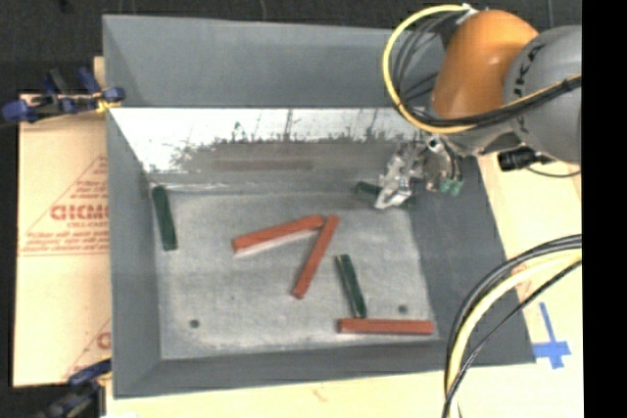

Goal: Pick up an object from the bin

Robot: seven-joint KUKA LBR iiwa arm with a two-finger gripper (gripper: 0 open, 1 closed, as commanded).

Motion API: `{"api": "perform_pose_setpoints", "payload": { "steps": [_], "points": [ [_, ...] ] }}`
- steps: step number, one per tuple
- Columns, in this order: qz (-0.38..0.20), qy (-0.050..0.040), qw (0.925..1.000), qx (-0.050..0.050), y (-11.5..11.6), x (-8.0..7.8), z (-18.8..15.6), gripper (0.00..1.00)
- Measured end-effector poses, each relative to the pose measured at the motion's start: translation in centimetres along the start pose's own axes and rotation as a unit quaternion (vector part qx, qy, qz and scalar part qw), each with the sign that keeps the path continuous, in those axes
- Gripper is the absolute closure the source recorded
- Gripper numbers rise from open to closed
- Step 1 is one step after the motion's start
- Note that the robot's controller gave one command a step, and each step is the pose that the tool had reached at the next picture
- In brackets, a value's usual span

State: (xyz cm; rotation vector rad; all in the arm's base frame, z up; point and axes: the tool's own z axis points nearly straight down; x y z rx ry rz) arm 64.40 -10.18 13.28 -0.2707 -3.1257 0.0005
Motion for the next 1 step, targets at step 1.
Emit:
{"api": "perform_pose_setpoints", "payload": {
  "steps": [1],
  "points": [
    [0.0, -0.0049, 1.0, 0.0, 0.0, -0.2, -2.15, 1.0]
  ]
}}
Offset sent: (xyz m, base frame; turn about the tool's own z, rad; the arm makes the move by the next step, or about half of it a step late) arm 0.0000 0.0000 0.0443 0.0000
